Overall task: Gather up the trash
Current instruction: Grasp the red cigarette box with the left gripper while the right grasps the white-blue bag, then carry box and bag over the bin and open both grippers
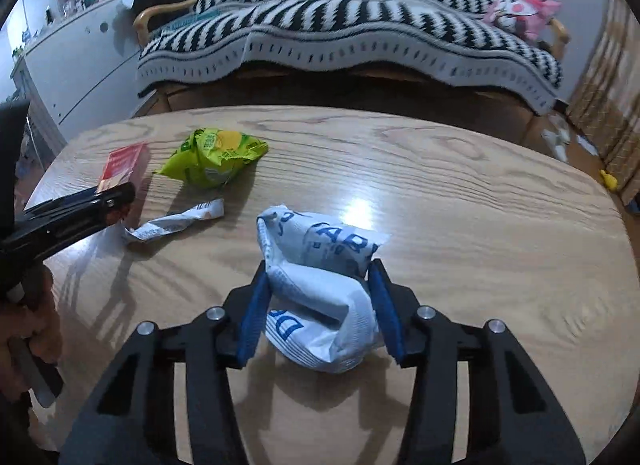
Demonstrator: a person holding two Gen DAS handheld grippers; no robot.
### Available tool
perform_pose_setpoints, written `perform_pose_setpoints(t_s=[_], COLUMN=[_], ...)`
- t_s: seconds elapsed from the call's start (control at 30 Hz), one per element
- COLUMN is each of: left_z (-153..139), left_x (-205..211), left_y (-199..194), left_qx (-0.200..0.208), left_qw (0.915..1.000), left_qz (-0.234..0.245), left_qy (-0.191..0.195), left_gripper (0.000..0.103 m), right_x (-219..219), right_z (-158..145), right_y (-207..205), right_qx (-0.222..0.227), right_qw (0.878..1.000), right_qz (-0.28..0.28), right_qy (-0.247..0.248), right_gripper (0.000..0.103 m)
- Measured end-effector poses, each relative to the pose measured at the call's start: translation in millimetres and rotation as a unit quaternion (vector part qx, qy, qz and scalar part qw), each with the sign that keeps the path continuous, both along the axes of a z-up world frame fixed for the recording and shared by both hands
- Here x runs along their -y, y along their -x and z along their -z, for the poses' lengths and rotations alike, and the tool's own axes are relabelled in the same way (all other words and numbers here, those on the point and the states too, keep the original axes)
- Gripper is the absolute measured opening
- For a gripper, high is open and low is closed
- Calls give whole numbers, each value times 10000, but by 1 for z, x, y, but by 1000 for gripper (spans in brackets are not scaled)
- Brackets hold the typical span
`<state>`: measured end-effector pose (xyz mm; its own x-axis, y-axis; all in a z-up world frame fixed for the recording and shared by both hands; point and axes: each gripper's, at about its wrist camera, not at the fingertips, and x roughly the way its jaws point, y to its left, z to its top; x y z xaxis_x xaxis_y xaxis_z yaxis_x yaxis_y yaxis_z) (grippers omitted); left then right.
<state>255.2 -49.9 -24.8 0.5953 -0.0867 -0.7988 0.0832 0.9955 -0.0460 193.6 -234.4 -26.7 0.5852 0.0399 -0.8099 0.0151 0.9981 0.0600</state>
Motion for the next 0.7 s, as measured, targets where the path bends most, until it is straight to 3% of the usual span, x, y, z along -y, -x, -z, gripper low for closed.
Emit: perform_pose_setpoints(t_s=[0.23, 0.43, 0.57, 0.7], left_z=[-36, -63, -70, -70], left_x=[14, 93, 170, 254], left_y=[62, 149, 212, 275], left_qx=[217, 552, 574, 625], left_qw=[9990, 9882, 9709, 9419], left_qz=[378, 1424, 2299, 3254], left_qy=[108, 100, 355, 555], left_gripper=[58, 58, 58, 58], right_x=[45, 123, 187, 247], right_z=[-25, -36, -44, -42], right_y=[113, 230, 305, 374], right_qx=[176, 263, 393, 401], right_qw=[9984, 9899, 9761, 9585], right_qz=[505, 1364, 2103, 2805], right_qy=[-206, -300, -392, -330], right_gripper=[48, 48, 49, 49])
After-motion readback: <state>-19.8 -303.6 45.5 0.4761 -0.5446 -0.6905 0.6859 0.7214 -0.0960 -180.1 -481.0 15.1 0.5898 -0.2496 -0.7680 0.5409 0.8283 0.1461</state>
